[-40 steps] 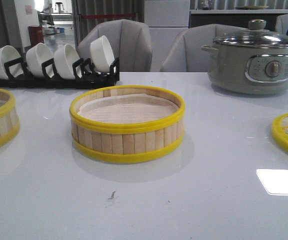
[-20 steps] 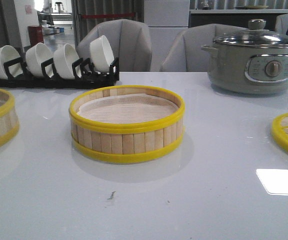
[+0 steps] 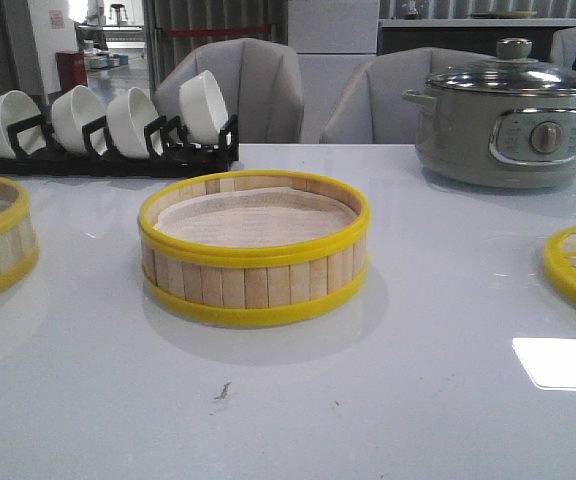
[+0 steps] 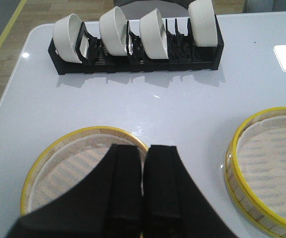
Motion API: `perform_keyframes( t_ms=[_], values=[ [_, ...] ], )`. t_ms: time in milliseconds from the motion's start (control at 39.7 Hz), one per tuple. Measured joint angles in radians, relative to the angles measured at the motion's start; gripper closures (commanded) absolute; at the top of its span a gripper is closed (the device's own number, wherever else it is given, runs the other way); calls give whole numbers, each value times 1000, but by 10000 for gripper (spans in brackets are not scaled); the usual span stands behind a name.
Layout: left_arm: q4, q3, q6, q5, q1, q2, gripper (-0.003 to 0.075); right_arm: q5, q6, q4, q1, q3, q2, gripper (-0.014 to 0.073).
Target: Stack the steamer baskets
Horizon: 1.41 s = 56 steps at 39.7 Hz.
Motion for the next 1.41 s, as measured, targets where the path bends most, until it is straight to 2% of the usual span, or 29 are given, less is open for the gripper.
perform_keyframes(
  t_ms=[831, 1083, 1133, 1309, 1410],
  values=[
    [6, 0, 0, 0, 0, 11, 634, -5, 0, 0, 0, 0, 0, 559],
    [39, 0, 0, 25, 0, 11, 634, -211, 0, 0, 0, -4, 0, 559],
    [44, 0, 0, 35, 0, 11, 634, -184, 0, 0, 0, -30, 0, 559],
    [52, 0, 0, 46, 0, 11, 634, 101, 2, -6, 0, -271, 21, 559],
    [52, 0, 0, 49, 0, 11, 634, 150, 2, -6, 0, -400, 132, 559]
  ],
)
